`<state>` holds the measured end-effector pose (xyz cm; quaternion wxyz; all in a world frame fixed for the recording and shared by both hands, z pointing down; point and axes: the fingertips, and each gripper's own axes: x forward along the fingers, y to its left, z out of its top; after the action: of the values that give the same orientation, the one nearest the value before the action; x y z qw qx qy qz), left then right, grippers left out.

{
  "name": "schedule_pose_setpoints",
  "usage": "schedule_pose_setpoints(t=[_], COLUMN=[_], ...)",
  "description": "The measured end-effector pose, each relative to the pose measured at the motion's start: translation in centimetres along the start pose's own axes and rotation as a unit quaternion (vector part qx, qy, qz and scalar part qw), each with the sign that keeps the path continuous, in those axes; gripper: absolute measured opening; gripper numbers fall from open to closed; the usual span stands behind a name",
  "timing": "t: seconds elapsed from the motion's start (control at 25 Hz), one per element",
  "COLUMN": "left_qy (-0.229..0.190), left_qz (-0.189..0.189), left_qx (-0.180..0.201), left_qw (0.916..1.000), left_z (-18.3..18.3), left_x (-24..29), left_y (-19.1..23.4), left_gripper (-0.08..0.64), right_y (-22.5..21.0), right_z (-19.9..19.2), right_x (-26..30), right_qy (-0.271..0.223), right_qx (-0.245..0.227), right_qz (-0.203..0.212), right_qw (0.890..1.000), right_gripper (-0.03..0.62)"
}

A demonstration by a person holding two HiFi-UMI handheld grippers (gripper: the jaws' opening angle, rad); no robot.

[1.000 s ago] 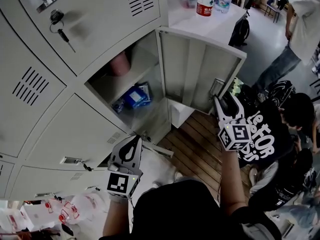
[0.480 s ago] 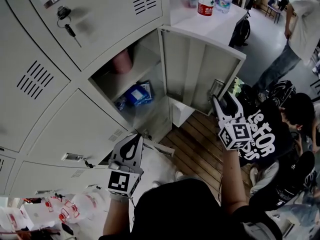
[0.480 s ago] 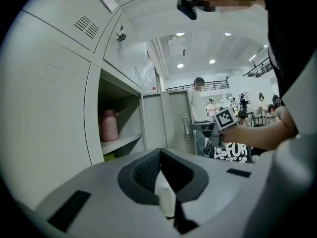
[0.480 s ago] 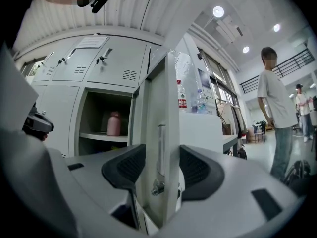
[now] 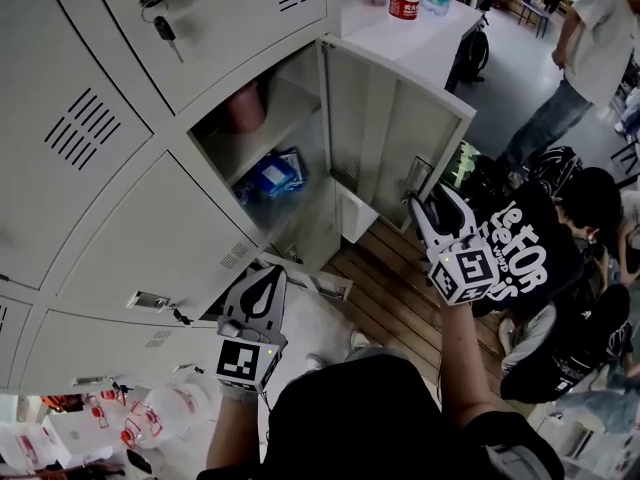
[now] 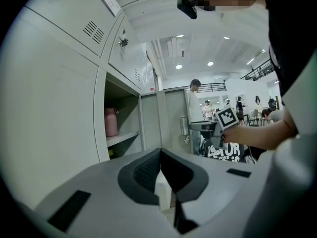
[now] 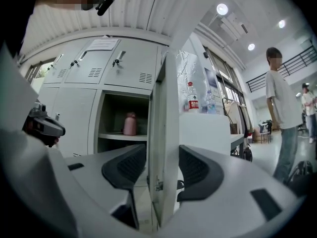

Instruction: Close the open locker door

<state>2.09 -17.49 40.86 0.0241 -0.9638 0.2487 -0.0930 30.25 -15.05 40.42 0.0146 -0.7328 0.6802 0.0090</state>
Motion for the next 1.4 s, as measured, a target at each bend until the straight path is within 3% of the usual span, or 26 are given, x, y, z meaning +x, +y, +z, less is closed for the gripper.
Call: schedule_pose_setpoints(t=[0.32,0.48,0.72,0.88,1.0,1.16,1.4], left_qy=[-0.017,-0.011,-0.010,0.027,-0.004,0.008,-0.017], left_qz=[-0.004,0.003,0.008,0.015,0.025,0.039,0.073], left_qx=[0.000,-0.010,-0.015,-0.021,-0.018,-0.020,-0.018], left_qw=[0.9998,0.9999,0.9998,0.9993,0.9995,0.9990,0.9970], left_z=[0.5,0.1,-0.5,-1.6,-0.4,-0.8,-0.3], left_x=[-1.5,-2.2,-2.9,-3.6,-3.7,-4.6,-6.0], left_y=[0.4,0.9,1.5,1.7,2.0,2.4,3.5], left_gripper=[0.023,0.023,0.023,0.023,0.023,0.022,0.023], right_y=[1.7,2.7,5.5,8.0,10.4,13.6,18.0], right_z=[0.5,0.9,1.0,1.0,1.1,1.4,1.3], right_x=[-1.1,-1.3,-1.3,-1.0,-0.6,0.0,1.9], right_qy=[-0.006,-0.010,-0.009,-0.013,-0.017,-0.026,-0.034], right_qx=[-0.005,-0.005,-0.011,-0.002,-0.005,-0.010,-0.011], right_qz=[-0.002,0.013,0.053,0.091,0.119,0.160,0.204], right_qw=[1.000,1.000,0.998,0.996,0.993,0.987,0.978], right_gripper=[0.205,0.116,0.106,0.107,0.115,0.114,0.086])
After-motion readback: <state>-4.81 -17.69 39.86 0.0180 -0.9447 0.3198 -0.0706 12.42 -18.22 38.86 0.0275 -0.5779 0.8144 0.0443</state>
